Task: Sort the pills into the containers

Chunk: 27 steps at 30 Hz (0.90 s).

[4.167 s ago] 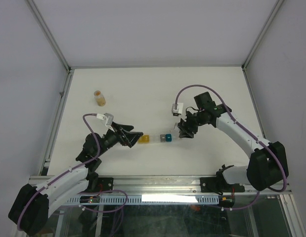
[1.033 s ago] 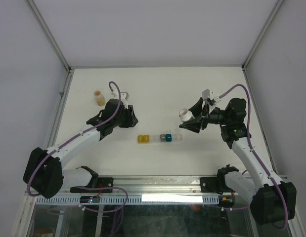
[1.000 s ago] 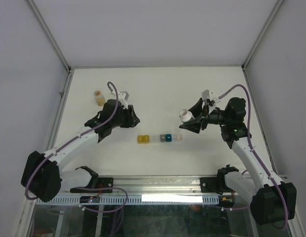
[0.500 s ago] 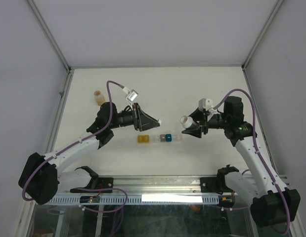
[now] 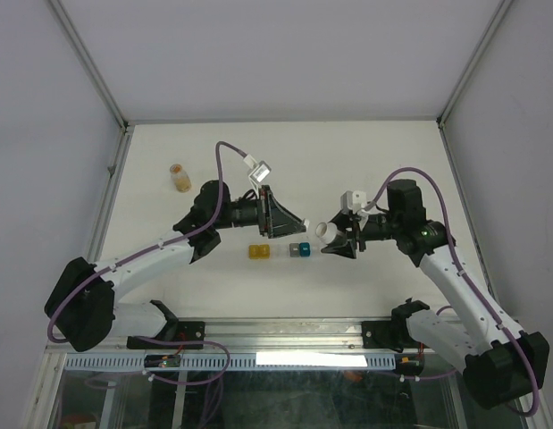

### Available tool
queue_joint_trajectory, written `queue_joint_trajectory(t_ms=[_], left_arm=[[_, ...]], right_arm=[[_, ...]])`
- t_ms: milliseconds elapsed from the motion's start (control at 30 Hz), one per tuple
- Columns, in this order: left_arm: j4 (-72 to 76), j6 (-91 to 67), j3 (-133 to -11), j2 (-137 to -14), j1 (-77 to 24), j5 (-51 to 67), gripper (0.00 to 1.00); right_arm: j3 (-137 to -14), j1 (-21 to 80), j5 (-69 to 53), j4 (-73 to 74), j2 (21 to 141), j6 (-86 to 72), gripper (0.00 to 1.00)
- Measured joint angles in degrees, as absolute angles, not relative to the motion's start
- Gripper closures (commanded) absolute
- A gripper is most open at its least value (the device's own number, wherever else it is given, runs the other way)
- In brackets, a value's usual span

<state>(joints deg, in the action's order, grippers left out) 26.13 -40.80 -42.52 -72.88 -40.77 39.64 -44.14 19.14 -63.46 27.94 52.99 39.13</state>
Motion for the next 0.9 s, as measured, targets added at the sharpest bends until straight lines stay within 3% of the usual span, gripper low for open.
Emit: queue_joint_trajectory(t_ms=[900], left_arm=[[21.85, -38.26, -45.98, -75.77, -46.15, 33.91, 0.73]], right_arm=[[-44.14, 23.9, -57.91, 27.94, 55.79, 39.18, 1.0]])
